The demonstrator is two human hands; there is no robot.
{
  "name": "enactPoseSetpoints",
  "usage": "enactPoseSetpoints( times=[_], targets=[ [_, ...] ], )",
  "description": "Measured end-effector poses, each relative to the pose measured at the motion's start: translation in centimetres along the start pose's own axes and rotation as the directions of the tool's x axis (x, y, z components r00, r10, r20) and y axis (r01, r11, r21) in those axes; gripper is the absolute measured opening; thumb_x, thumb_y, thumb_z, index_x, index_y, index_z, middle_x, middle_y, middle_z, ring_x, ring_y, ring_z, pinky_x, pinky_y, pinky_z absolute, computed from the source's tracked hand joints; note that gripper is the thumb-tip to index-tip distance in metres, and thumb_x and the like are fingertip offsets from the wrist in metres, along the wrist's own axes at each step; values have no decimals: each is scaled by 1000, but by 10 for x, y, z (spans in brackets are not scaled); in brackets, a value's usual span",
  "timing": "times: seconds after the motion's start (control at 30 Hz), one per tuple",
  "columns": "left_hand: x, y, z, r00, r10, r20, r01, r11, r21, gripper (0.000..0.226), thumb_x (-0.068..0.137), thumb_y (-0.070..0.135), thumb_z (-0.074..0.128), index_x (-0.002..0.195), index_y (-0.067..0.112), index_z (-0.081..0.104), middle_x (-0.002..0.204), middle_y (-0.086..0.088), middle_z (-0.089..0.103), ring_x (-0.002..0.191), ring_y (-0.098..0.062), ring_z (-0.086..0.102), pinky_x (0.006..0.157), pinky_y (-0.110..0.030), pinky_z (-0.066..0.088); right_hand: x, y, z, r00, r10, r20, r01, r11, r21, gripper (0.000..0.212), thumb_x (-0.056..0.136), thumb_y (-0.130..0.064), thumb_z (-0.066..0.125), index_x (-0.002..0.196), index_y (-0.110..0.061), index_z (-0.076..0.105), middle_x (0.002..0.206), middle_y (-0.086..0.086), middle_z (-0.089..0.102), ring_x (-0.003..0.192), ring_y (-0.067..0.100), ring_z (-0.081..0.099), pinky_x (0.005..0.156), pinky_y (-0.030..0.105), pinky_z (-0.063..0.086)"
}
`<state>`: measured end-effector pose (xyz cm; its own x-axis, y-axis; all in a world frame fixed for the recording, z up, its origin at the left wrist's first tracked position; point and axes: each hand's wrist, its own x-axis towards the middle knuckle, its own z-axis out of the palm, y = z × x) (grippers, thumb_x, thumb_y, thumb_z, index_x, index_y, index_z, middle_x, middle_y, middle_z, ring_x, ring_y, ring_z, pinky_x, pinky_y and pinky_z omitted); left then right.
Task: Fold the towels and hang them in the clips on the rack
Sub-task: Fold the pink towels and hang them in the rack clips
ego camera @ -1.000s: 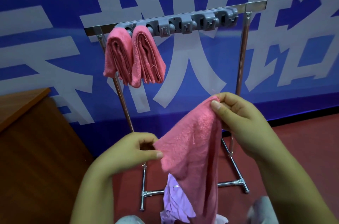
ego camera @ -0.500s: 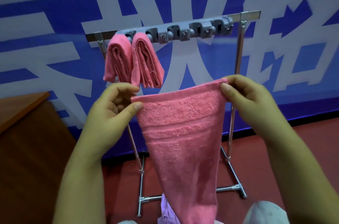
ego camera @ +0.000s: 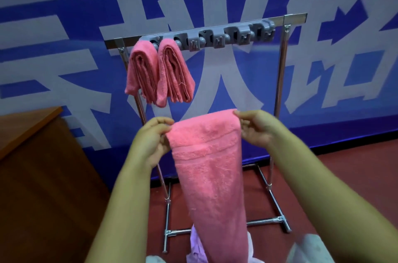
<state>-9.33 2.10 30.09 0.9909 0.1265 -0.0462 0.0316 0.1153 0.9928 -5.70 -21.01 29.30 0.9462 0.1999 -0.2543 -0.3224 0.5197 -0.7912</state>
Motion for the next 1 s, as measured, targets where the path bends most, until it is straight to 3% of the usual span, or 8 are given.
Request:
enactPoseSetpoints(
  times=[0.07, 0.17, 0.27, 0.33, 0.5, 0.73, 0.87, 1.0],
  targets=[
    [-1, -6, 4, 998, -50, -46, 49, 998, -35, 29, 86, -10, 41, 74, 10, 60, 52, -1, 51, 42, -7, 43, 49, -22, 52, 7, 13, 4, 994, -46, -95, 47, 999, 10, 8, 89, 3, 53, 84, 0, 58, 53, 4, 64, 46, 10, 64, 54, 24, 57],
    [-17, -5, 13, 1000, -5, -15, 5, 1000, -2, 25, 88, -9, 43, 80, 4, 63, 57, -6, 53, 47, -9, 51, 59, -29, 59, 6, 26, 14, 937, -308, -166, 257, 927, -272, 8, 88, -4, 59, 81, -2, 63, 61, 7, 61, 52, 9, 61, 59, 25, 57],
    [-34, 2, 27, 996, 64, 56, -66, 997, 34, 20, 90, -9, 45, 87, -1, 63, 63, -11, 57, 53, -11, 58, 67, -29, 60, -9, 35, 30, 828, -558, -58, 424, 690, -586, 14, 81, -24, 66, 75, -14, 74, 73, 1, 70, 80, 19, 68, 75, 37, 58],
    [-44, 9, 33, 988, 119, 93, -123, 992, 38, 17, 88, -9, 50, 89, 0, 64, 64, -10, 63, 60, -15, 63, 70, -27, 60, -21, 38, 39, 779, -625, 50, 486, 553, -677, 11, 81, -26, 67, 80, -19, 75, 74, -4, 73, 80, 17, 70, 79, 41, 57],
    [-60, 22, 37, 949, 246, 195, -275, 951, 142, 32, 81, -15, 55, 90, 13, 68, 81, -4, 75, 81, -15, 72, 77, -22, 57, -49, 39, 49, 732, -659, 172, 582, 473, -662, 10, 83, -19, 68, 88, -25, 75, 82, -14, 72, 81, 2, 68, 80, 32, 57],
    [-68, 26, 43, 917, 371, 144, -393, 900, 186, 23, 86, -7, 58, 81, 14, 67, 71, 3, 74, 69, -12, 72, 66, -21, 57, -68, 33, 48, 745, -611, 268, 613, 470, -635, 15, 84, -20, 68, 90, -32, 73, 88, -14, 74, 87, 0, 68, 84, 31, 56],
    [-70, 24, 41, 885, 431, 174, -465, 838, 288, 25, 87, -2, 59, 80, 20, 67, 78, 2, 73, 69, -11, 70, 62, -22, 56, -75, 32, 48, 755, -585, 295, 619, 488, -616, 17, 87, -16, 64, 94, -28, 73, 83, -13, 71, 81, -1, 67, 76, 23, 57],
    [-70, 24, 38, 800, 571, 187, -579, 648, 495, 16, 83, 12, 68, 80, 28, 68, 94, 6, 58, 82, -2, 58, 68, -12, 47, -80, 30, 48, 775, -555, 302, 615, 552, -564, 16, 85, -13, 65, 98, -18, 74, 81, -7, 73, 73, -2, 66, 66, 16, 54]
  ],
)
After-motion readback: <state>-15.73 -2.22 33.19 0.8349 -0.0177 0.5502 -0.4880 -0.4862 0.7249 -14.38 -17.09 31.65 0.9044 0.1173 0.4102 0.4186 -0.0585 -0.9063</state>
